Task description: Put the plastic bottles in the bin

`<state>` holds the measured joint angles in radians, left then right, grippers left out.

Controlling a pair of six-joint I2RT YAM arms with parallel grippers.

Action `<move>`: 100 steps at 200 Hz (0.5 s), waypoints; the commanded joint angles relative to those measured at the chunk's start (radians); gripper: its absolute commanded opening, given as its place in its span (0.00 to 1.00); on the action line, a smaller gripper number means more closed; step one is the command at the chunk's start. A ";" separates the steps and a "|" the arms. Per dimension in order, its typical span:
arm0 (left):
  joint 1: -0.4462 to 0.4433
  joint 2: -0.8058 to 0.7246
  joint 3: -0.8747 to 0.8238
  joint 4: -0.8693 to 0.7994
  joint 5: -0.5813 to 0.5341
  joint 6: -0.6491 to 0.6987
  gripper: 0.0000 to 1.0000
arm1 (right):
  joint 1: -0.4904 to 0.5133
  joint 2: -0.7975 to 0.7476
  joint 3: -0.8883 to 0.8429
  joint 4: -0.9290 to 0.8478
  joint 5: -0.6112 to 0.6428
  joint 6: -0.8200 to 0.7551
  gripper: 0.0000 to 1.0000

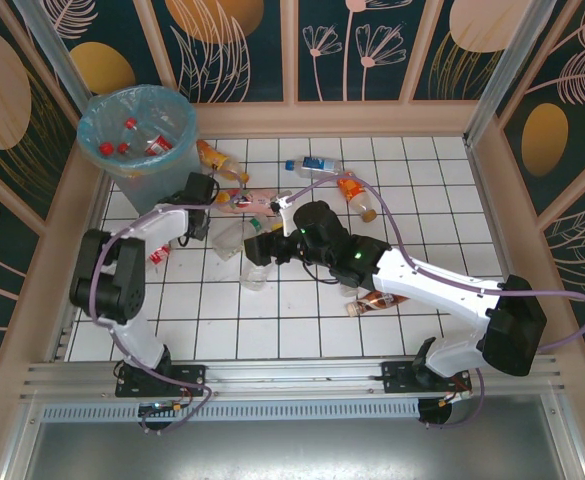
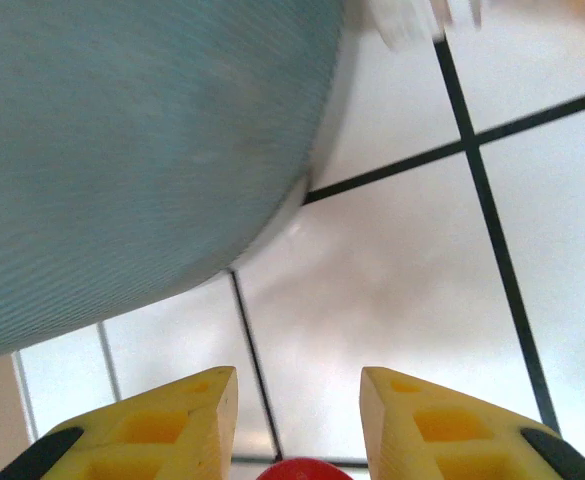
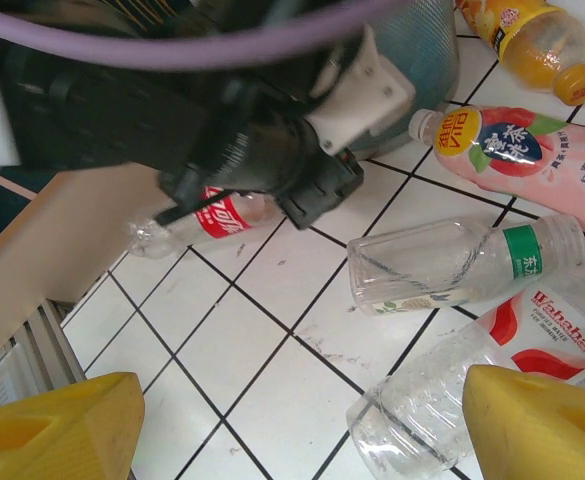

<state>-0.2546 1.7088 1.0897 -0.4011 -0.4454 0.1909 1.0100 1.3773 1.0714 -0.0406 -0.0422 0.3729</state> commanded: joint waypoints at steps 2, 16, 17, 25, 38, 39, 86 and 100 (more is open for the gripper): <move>-0.012 -0.160 0.023 -0.079 0.066 -0.053 0.00 | 0.010 -0.026 0.034 0.015 0.017 -0.014 0.84; -0.025 -0.241 0.018 -0.100 0.091 -0.072 0.00 | 0.010 -0.033 0.043 0.017 0.017 -0.018 0.83; -0.025 -0.248 0.018 -0.101 0.096 -0.073 0.00 | 0.010 -0.033 0.043 0.017 0.017 -0.018 0.83; -0.028 -0.295 0.021 -0.117 0.138 -0.090 0.00 | 0.010 -0.035 0.050 0.018 0.017 -0.021 0.83; -0.031 -0.364 0.041 -0.141 0.233 -0.120 0.00 | 0.010 -0.035 0.066 0.016 0.016 -0.028 0.83; -0.031 -0.368 0.042 -0.142 0.239 -0.123 0.00 | 0.010 -0.036 0.067 0.015 0.016 -0.028 0.83; -0.036 -0.530 0.241 -0.228 0.451 -0.229 0.00 | 0.013 -0.047 0.115 0.003 0.018 -0.047 0.82; -0.036 -0.550 0.333 -0.224 0.475 -0.270 0.00 | 0.015 -0.066 0.104 0.029 0.016 -0.057 0.82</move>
<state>-0.2848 1.2064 1.2762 -0.5903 -0.0834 0.0162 1.0126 1.3647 1.1511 -0.0410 -0.0422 0.3454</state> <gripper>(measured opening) 0.343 0.822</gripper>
